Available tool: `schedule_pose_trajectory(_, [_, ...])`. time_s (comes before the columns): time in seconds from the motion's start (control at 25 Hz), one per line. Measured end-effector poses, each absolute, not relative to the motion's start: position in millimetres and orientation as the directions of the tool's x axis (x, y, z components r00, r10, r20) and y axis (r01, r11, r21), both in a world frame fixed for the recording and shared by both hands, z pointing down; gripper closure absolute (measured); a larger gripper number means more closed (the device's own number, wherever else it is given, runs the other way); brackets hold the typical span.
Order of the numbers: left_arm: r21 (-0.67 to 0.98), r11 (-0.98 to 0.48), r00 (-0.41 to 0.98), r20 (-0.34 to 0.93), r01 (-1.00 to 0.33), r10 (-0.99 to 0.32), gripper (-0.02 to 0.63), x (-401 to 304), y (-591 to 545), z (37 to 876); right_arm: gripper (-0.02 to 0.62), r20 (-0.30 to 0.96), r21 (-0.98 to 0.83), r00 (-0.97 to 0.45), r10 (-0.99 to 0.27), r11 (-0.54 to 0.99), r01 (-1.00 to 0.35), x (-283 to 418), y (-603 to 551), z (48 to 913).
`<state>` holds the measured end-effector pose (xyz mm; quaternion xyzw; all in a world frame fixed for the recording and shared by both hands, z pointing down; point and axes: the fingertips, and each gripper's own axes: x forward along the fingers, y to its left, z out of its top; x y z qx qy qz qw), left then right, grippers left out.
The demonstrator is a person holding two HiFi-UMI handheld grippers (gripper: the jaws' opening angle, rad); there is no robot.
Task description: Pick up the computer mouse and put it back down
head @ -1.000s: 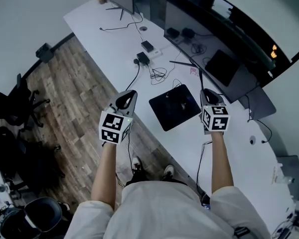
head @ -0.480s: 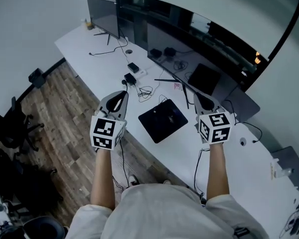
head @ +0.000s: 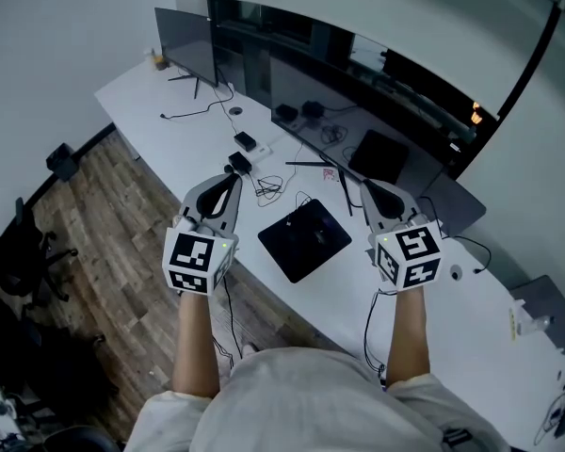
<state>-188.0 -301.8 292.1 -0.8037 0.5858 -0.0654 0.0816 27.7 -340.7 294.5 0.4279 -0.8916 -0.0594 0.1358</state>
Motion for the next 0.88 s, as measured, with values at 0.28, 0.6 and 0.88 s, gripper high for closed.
schedule_pose_trajectory(0.28, [-0.224,-0.317,0.323,0.013,-0.922,-0.946,0.588,-187.5,-304.8,291.5,0.583,0.189,0.243,-0.6,-0.777,0.629,-0.738,19.1,-341.4,292.4])
schedule_pose_trajectory(0.6, [-0.218,-0.32,0.323,0.022,-0.922,-0.946,0.588,-190.4,-306.0,296.7,0.583,0.2,0.256,-0.601,-0.774,0.633,-0.73,15.0,-341.9,297.1])
schedule_pose_trajectory(0.88, [-0.199,-0.307,0.311,0.014,-0.931,-0.95,0.588,-192.0,-304.6,297.6,0.583,0.223,0.268,-0.588,-0.777,0.629,-0.73,19.6,-341.8,301.9])
